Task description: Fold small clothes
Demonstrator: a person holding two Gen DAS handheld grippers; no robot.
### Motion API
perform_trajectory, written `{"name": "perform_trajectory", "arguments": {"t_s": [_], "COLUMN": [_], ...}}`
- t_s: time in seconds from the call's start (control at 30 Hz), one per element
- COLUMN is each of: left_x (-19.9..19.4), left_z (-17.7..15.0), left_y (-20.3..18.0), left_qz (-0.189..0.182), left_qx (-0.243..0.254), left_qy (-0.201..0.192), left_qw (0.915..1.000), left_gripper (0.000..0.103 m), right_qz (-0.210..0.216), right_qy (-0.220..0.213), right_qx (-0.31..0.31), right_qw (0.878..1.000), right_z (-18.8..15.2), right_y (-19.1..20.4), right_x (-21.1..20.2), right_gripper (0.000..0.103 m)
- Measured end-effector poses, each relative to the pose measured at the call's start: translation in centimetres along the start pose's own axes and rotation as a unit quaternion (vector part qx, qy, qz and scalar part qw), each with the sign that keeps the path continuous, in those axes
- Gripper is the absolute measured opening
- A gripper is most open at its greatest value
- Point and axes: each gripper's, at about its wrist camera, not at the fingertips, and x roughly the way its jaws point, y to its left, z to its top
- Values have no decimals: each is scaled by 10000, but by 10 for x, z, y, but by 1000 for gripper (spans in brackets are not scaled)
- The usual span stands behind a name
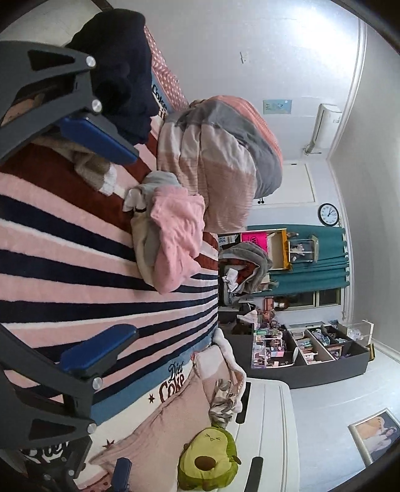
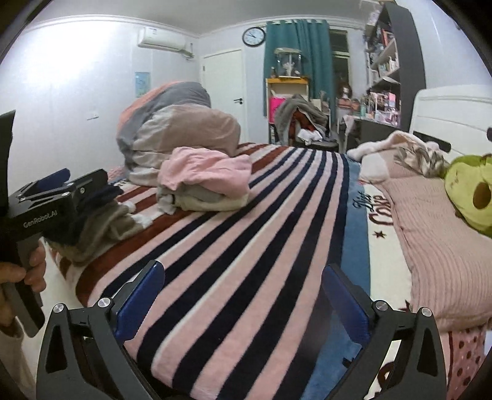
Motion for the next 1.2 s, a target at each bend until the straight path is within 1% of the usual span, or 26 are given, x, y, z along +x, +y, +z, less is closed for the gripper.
{"name": "perform_trajectory", "arguments": {"t_s": [0.2, 0.7, 1.2], "left_x": [-1, -30, -43], "left_z": [-1, 1, 4], "left_y": [3, 14, 16], "left_qz": [47, 71, 80], "left_qx": [6, -15, -11], "left_qy": [-20, -220, -298], "left_qw": [10000, 9997, 9995], "left_gripper": [102, 102, 102], "right_qz": [-31, 10, 3], "right_qy": [-18, -266, -416], "right_qx": [-10, -73, -126], "right_qw": [10000, 9996, 9991], "right_z": [-2, 3, 9], "right_y": [3, 9, 10], "right_x": [-3, -23, -32], "right_gripper": [102, 102, 102]}}
